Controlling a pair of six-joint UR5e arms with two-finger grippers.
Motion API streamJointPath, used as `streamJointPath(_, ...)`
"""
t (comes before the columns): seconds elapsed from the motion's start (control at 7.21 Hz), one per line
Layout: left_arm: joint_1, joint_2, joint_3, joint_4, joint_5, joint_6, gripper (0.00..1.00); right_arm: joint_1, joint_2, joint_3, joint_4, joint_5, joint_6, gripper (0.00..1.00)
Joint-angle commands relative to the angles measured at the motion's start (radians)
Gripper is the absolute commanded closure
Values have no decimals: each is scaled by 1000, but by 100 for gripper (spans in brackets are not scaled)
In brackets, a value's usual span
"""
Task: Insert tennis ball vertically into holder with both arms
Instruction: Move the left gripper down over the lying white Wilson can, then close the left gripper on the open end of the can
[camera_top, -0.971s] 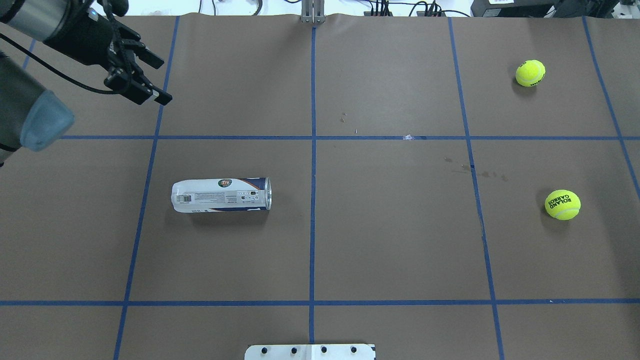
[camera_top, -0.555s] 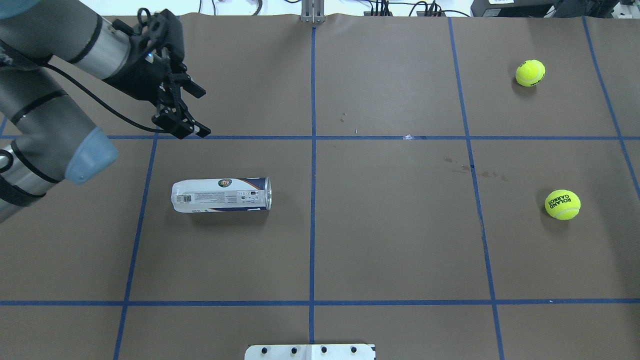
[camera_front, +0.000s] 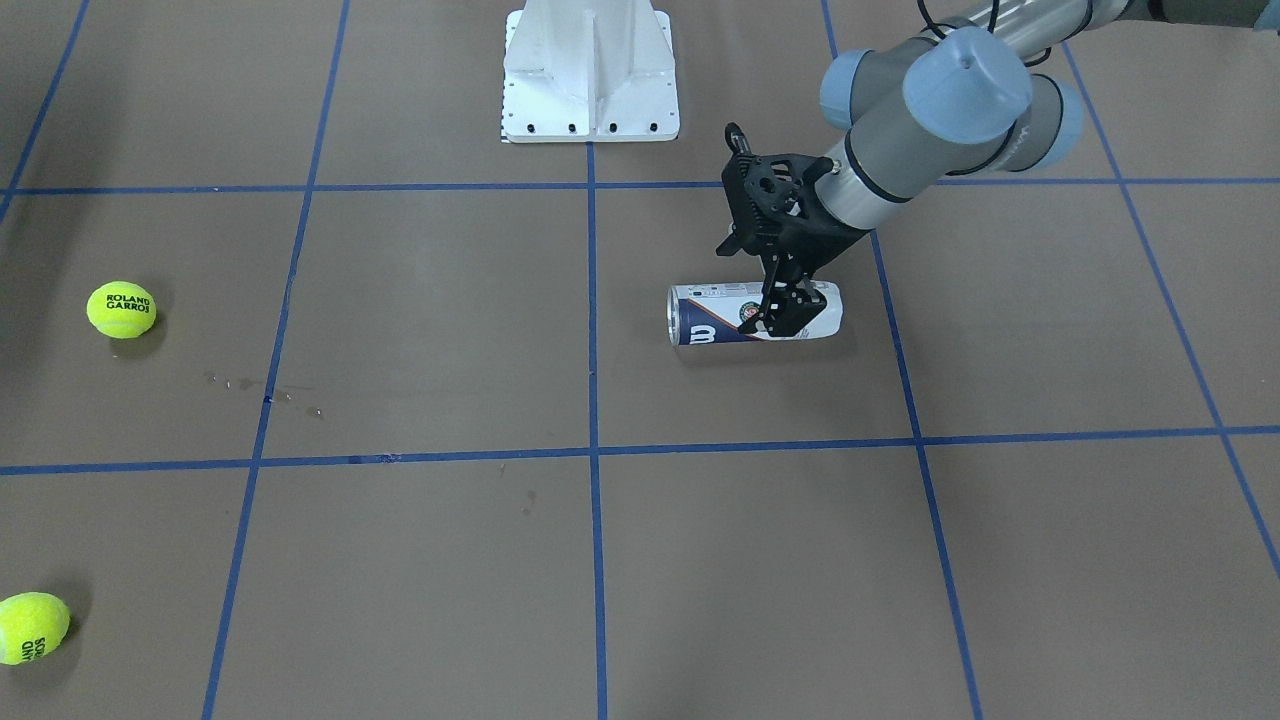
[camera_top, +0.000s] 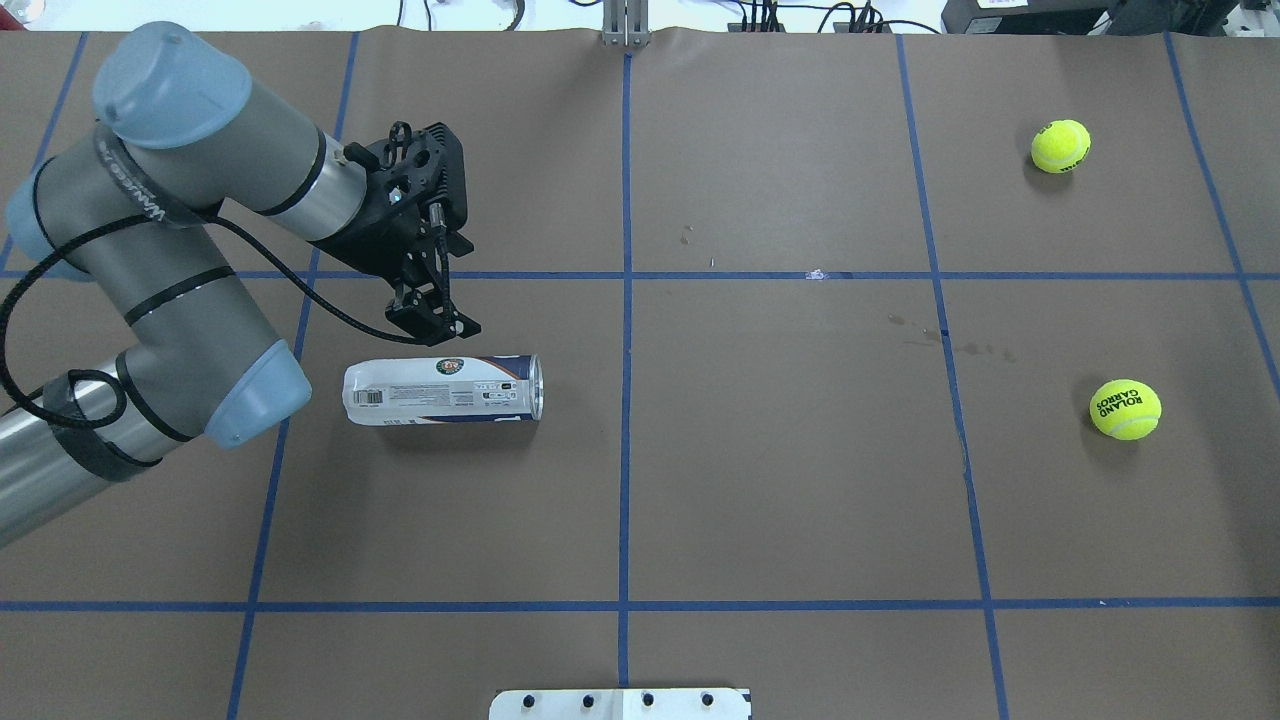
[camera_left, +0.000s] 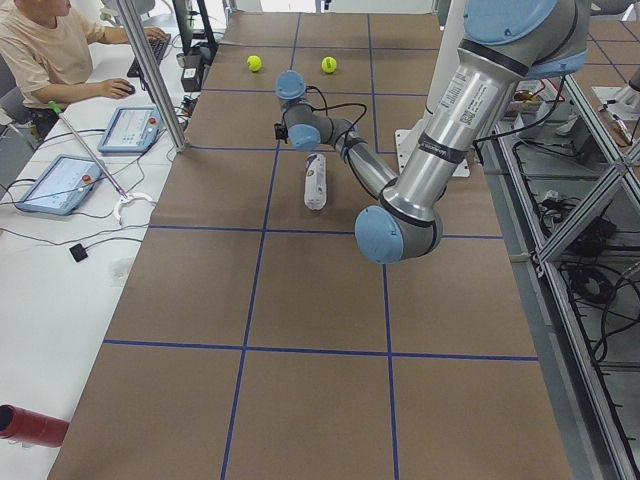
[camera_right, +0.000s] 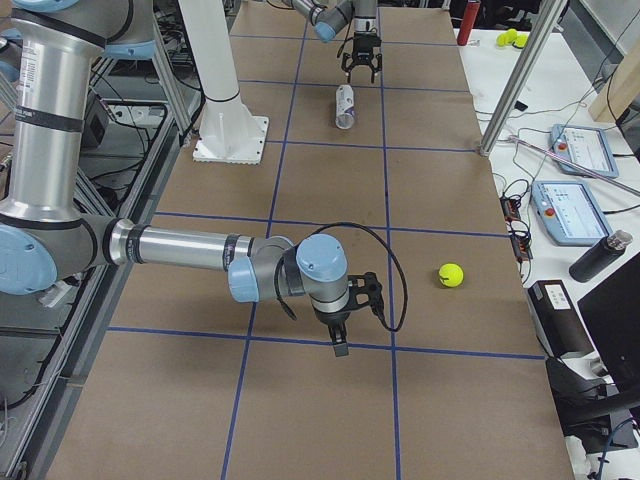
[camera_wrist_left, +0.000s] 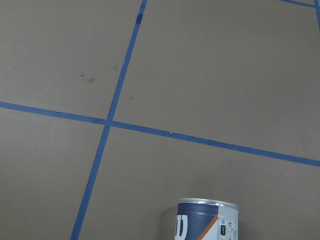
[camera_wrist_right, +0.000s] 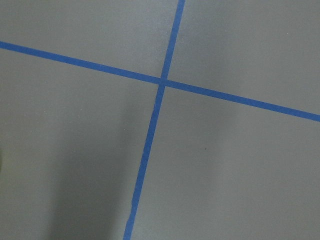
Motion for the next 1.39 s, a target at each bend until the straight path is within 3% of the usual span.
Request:
streamJointPath(0.0, 68, -49, 3, 156, 117, 89, 0, 0, -1, -2, 0, 1, 0, 0)
streamJointPath(0.14, 109, -85, 4, 235, 171, 92, 0, 2, 0, -5, 0, -1, 2, 0)
streamJointPath(0.42, 169, -88, 27, 257, 260, 138, 0, 5, -1, -9, 0, 1, 2, 0)
streamJointPath(1.25, 193, -148, 144, 249, 276, 177, 1, 5, -1, -18, 0, 4, 0, 0)
